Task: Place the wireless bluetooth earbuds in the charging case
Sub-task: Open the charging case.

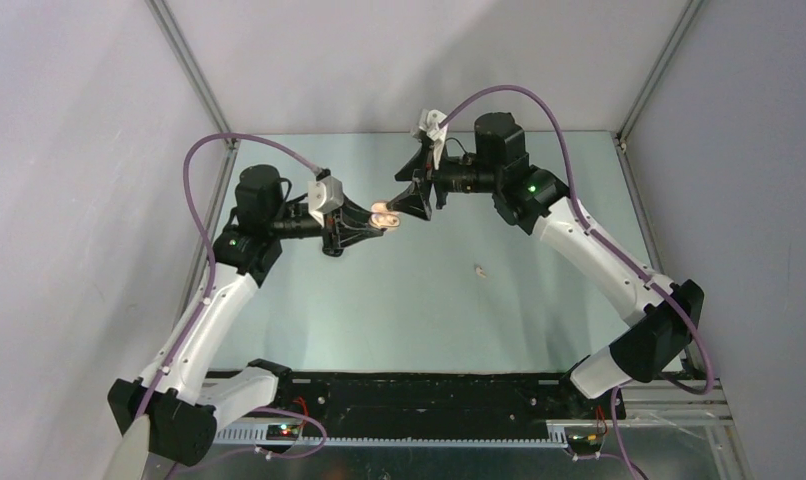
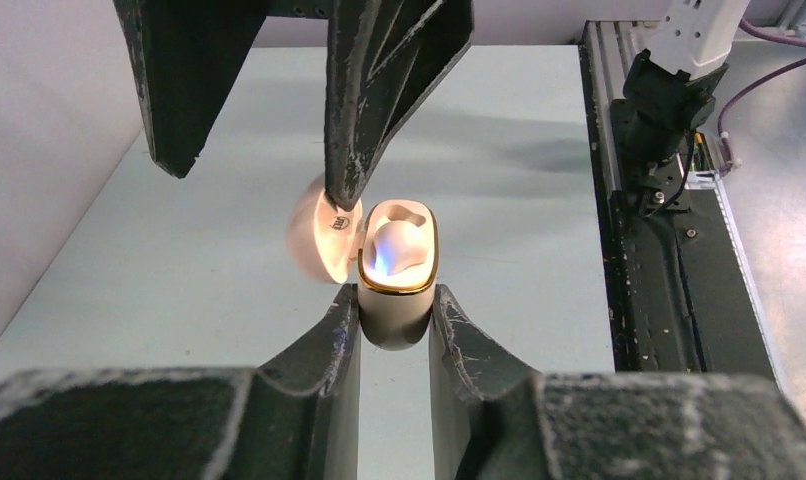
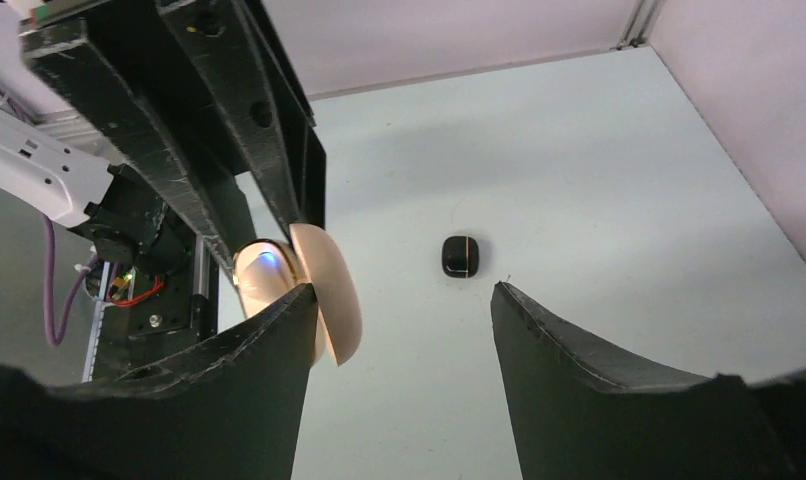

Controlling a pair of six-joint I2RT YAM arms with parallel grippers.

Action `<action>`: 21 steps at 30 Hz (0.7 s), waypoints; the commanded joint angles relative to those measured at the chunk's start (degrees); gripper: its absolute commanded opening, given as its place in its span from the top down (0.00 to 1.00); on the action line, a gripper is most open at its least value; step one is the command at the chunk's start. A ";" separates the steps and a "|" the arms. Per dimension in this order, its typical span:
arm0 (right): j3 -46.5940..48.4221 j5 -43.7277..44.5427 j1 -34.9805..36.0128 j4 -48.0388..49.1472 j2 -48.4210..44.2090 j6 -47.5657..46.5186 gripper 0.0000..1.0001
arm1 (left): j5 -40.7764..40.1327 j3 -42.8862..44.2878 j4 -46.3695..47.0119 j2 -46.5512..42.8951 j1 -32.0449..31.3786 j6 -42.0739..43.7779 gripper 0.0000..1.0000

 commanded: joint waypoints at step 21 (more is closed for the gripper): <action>0.11 -13.24 -11.63 -6.14 -10.13 8.74 0.25 | 3.55 2.45 1.12 2.85 0.62 -6.67 1.00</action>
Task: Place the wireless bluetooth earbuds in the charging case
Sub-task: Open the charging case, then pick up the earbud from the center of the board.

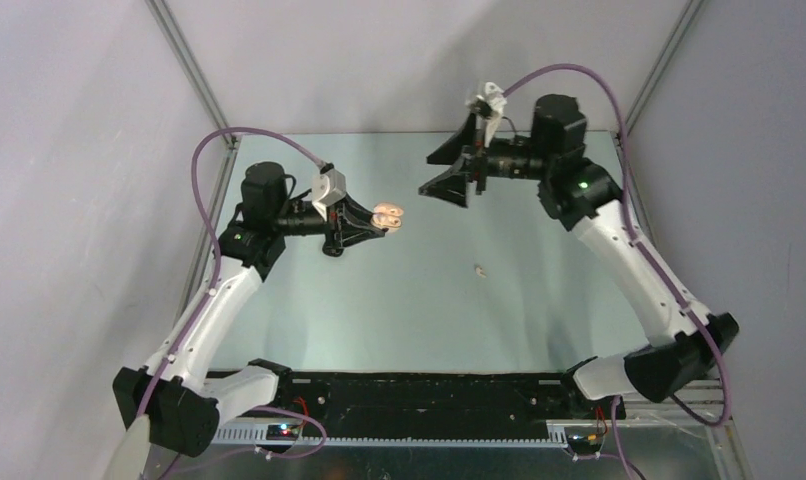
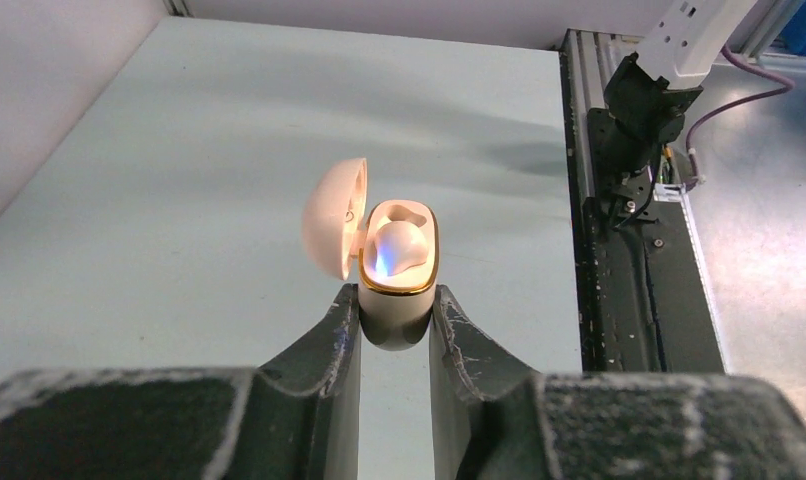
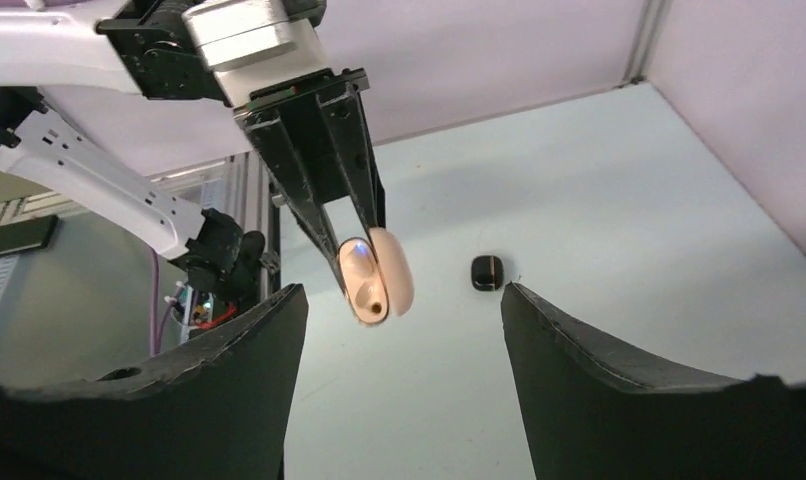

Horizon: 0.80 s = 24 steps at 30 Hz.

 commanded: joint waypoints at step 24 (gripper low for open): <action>-16.42 26.09 -12.89 -31.47 20.51 -83.44 0.49 | 1.51 2.26 0.97 0.56 4.72 -6.30 1.00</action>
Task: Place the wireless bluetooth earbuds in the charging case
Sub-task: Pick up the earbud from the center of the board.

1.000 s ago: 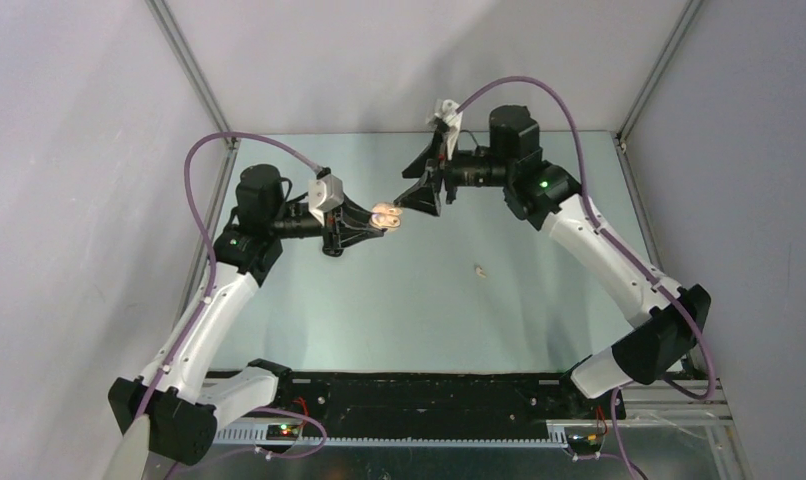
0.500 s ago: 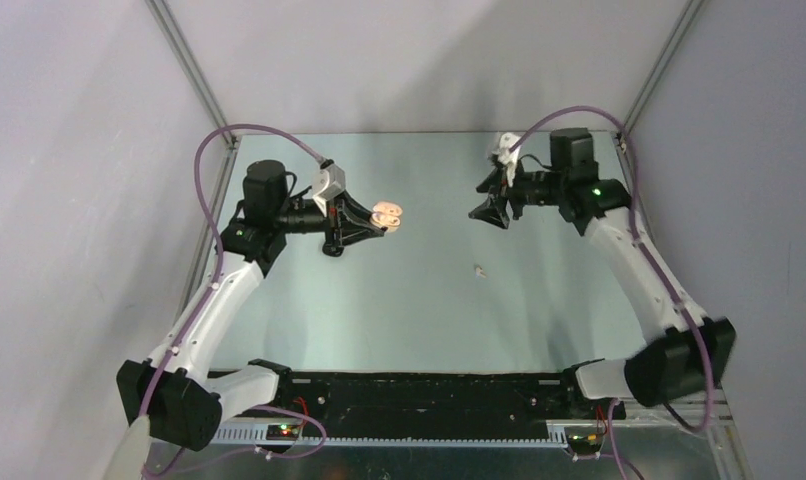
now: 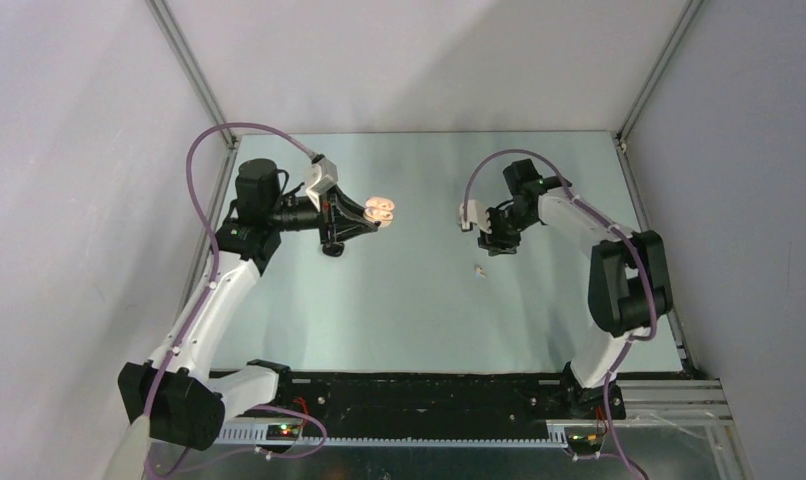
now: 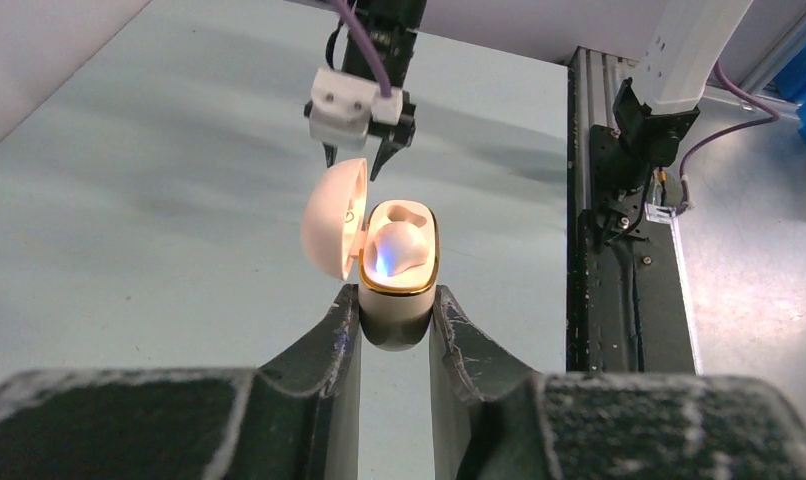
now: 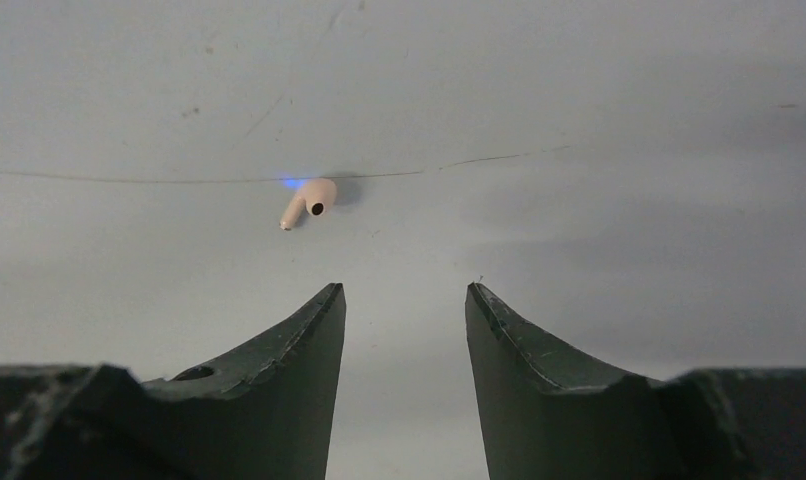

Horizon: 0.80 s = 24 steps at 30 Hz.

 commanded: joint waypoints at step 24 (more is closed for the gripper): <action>-0.58 4.35 7.17 1.51 9.70 -4.76 0.41 | -0.88 2.03 0.73 -1.98 1.70 -1.45 1.00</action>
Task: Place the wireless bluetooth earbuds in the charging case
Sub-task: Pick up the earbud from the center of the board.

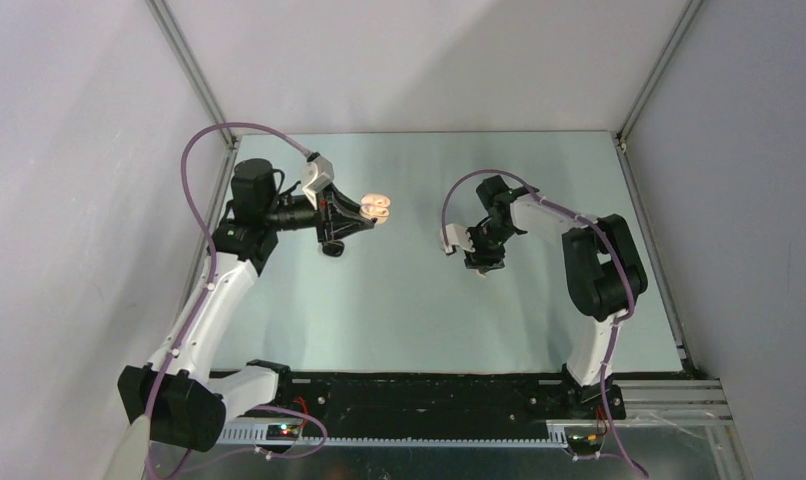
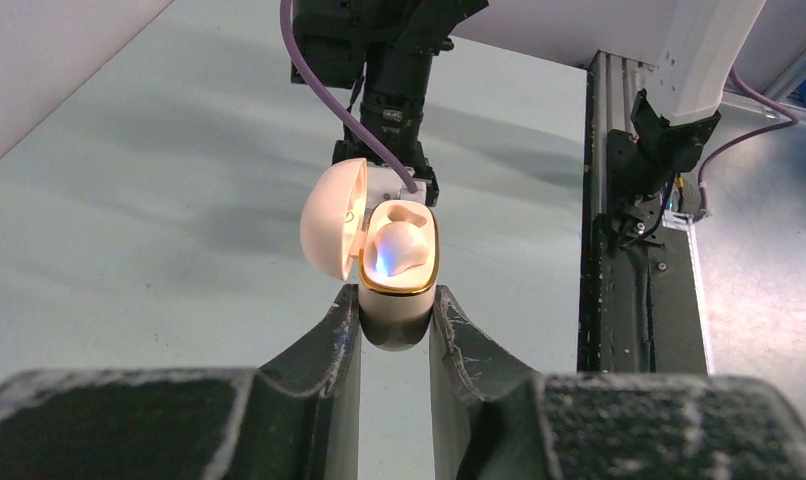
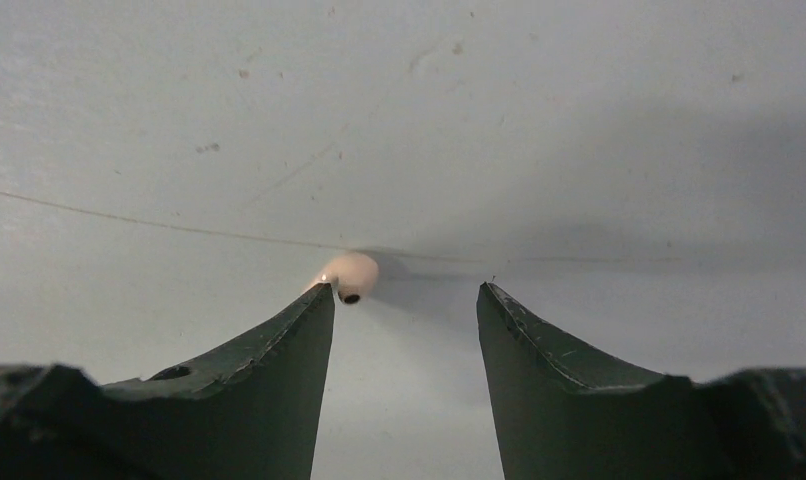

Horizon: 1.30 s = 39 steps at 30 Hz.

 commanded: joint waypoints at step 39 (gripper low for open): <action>-1.60 1.65 1.29 0.82 0.69 3.03 0.42 | -1.30 -0.49 0.73 -4.33 0.11 -1.50 1.00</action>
